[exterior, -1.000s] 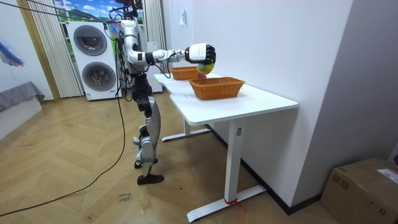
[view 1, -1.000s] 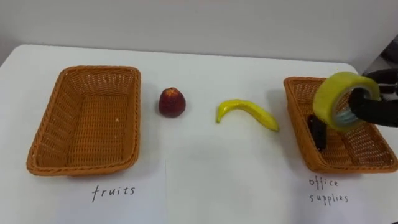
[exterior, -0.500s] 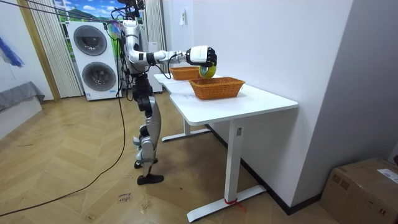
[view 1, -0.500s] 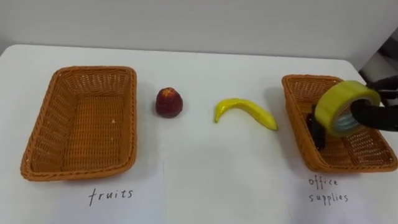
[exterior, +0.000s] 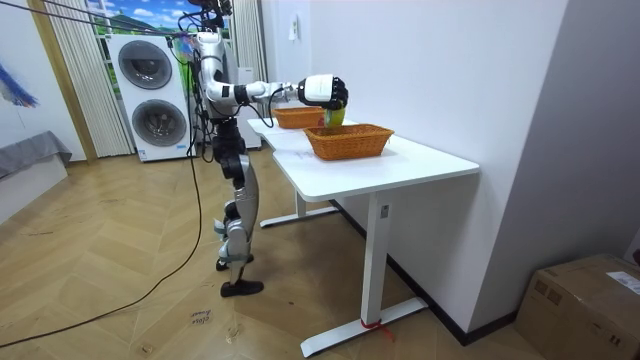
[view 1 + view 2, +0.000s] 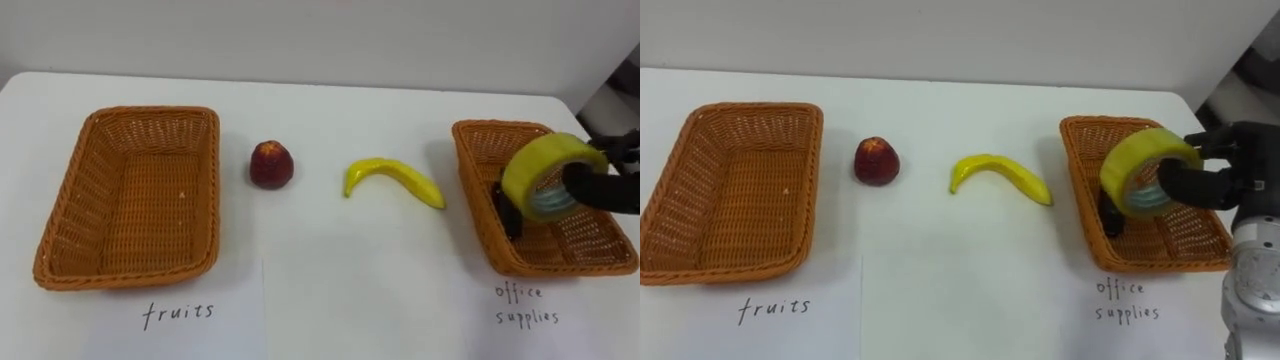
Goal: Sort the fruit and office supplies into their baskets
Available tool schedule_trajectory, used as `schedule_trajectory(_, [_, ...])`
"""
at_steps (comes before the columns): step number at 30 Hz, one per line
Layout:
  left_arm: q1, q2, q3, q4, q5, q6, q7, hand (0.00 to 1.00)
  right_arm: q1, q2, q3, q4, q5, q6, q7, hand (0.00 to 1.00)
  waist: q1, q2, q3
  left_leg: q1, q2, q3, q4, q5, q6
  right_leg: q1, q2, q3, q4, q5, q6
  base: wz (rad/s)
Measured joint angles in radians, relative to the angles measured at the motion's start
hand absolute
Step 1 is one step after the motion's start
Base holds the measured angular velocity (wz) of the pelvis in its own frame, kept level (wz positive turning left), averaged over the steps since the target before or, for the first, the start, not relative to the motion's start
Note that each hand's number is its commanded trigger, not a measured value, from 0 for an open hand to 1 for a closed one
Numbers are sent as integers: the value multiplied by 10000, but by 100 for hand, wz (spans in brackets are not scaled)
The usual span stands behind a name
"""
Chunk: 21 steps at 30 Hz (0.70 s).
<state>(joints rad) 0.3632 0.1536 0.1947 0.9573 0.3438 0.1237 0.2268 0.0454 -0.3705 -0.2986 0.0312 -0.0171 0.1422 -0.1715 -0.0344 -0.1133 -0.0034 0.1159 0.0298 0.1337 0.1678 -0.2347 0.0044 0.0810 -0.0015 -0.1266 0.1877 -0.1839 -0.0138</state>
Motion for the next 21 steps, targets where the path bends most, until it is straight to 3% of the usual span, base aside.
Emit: schedule_trajectory(21, [2,-9,5,-2,0,-1,0,0,21,-1,-6,-4,-309,-5,-3,0,8,-47,-9,10,-1,6,5,0,0,2,-1,13,0,0,0,0])
